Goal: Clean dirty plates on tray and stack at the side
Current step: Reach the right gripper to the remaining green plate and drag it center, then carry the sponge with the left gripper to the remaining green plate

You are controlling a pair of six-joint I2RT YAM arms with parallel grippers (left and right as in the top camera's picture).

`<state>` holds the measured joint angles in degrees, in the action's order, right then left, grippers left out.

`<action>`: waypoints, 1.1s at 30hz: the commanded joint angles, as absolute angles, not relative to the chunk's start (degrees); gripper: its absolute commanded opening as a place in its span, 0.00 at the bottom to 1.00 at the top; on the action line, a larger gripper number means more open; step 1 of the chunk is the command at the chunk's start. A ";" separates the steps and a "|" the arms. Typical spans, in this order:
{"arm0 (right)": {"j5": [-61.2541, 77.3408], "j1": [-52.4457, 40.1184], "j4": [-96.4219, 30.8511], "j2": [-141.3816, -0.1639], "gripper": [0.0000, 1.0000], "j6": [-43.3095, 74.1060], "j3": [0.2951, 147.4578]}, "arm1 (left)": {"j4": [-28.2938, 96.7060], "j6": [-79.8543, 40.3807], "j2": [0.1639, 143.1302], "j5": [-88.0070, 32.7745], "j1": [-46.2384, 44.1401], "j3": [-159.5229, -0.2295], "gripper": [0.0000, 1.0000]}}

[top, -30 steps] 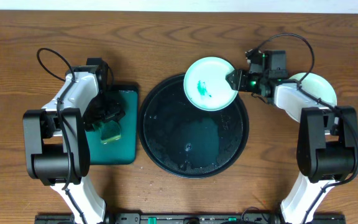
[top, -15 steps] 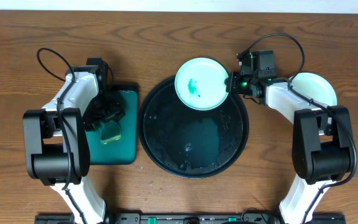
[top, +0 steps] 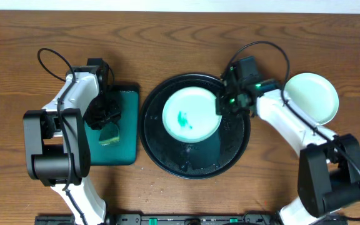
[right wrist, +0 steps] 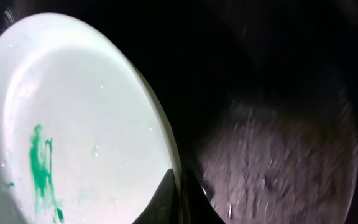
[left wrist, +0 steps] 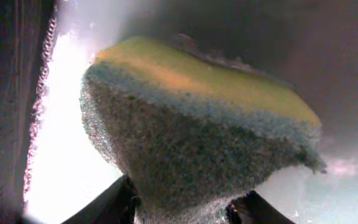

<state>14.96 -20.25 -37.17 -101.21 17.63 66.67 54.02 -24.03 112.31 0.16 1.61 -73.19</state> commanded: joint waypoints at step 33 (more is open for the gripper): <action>3.90 -24.80 -36.45 -101.60 0.01 23.49 62.94 | 54.17 -22.52 104.62 0.01 1.54 -68.66 0.61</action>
